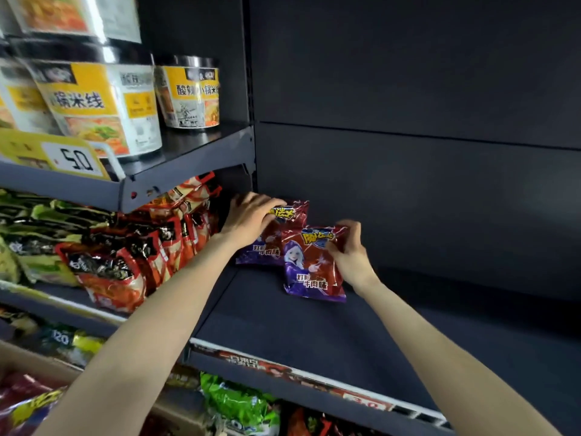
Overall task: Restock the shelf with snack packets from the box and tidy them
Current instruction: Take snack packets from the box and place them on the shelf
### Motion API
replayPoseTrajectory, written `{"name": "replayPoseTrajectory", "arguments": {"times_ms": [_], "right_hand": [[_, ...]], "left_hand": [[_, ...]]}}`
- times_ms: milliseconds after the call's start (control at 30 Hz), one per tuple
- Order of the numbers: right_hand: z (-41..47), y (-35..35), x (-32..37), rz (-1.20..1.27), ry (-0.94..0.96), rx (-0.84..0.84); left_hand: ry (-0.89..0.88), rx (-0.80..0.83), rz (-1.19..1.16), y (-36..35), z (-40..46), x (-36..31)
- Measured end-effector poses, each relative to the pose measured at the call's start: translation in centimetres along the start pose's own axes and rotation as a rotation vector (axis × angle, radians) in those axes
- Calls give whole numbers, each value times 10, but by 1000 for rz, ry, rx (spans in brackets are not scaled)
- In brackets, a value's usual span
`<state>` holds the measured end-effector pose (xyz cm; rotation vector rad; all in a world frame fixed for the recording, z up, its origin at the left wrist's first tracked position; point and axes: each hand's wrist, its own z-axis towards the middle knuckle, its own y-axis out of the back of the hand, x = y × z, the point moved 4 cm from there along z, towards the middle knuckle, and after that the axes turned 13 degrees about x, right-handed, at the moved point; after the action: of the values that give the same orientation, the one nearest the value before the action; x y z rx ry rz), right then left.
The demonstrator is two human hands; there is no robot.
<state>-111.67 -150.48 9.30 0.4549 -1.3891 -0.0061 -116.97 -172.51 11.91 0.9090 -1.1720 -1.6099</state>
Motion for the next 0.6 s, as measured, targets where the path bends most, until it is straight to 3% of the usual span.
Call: {"name": "replayPoseTrajectory", "arguments": {"times_ms": [133, 267, 367, 433, 600], "right_hand": [[17, -13, -9, 33, -12, 33], [35, -40, -13, 118, -59, 61], [44, -58, -17, 202, -94, 18], [41, -58, -17, 83, -52, -47], [0, -43, 11, -439, 294, -134]], "left_hand": [[-35, 30, -306, -18, 1, 7], [84, 27, -575, -15, -8, 13], [67, 84, -392, -16, -18, 8], [71, 86, -266, -19, -26, 3], [72, -212, -182, 2, -67, -24]]}}
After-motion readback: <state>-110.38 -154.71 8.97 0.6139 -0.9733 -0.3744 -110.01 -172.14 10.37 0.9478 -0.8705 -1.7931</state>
